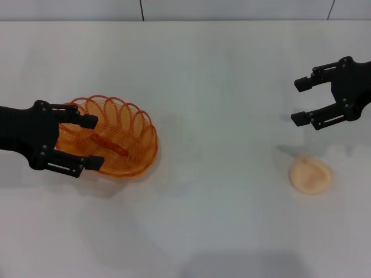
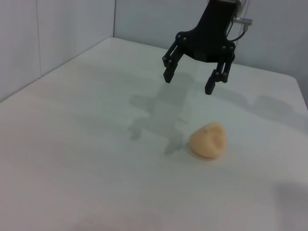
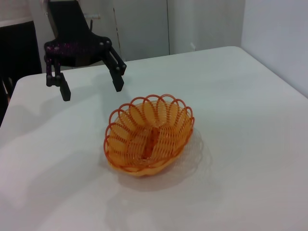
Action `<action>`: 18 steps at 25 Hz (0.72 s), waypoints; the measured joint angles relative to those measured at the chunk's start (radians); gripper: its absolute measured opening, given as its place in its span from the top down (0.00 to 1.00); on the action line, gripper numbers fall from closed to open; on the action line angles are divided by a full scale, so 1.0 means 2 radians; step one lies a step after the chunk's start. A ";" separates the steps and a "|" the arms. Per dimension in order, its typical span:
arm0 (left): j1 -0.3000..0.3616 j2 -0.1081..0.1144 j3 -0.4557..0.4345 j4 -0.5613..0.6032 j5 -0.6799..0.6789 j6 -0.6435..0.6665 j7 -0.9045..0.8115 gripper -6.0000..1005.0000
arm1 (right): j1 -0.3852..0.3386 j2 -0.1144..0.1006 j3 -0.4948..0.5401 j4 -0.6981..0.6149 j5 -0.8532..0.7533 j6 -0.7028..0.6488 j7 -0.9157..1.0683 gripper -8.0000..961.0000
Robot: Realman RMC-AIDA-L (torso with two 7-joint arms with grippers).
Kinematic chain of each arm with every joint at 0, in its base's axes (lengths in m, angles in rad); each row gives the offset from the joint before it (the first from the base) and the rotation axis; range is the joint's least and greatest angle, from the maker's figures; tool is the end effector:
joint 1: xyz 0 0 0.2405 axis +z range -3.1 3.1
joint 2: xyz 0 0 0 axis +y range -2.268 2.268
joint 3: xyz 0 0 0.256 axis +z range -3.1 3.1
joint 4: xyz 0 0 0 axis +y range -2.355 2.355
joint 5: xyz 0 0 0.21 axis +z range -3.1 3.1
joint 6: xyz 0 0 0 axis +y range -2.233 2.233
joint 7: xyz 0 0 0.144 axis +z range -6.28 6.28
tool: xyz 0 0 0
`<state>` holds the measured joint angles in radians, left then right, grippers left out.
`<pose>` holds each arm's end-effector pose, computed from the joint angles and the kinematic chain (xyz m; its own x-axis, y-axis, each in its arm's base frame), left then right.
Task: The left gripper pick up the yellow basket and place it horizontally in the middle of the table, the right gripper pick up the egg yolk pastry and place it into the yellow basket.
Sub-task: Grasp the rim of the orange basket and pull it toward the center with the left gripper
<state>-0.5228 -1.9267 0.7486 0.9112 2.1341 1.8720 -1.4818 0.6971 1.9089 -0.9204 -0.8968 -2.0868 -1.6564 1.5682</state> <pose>-0.2615 0.3175 0.0811 0.9372 0.2503 0.2431 0.2734 -0.9596 -0.0659 0.2013 0.3816 0.0656 0.9774 -0.1325 -0.1647 -0.1586 -0.9748 -0.1570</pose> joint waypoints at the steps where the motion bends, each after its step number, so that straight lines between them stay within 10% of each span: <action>1: 0.000 0.000 0.000 0.000 0.000 0.000 0.000 0.11 | 0.000 0.000 0.000 0.000 0.000 0.000 0.000 0.19; 18: 0.000 0.000 0.000 0.000 0.002 -0.003 -0.003 0.12 | -0.001 0.000 0.000 0.001 0.000 0.004 0.000 0.19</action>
<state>-0.5231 -1.9269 0.7486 0.9111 2.1375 1.8668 -1.4876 0.6954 1.9097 -0.9204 -0.8957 -2.0867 -1.6492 1.5676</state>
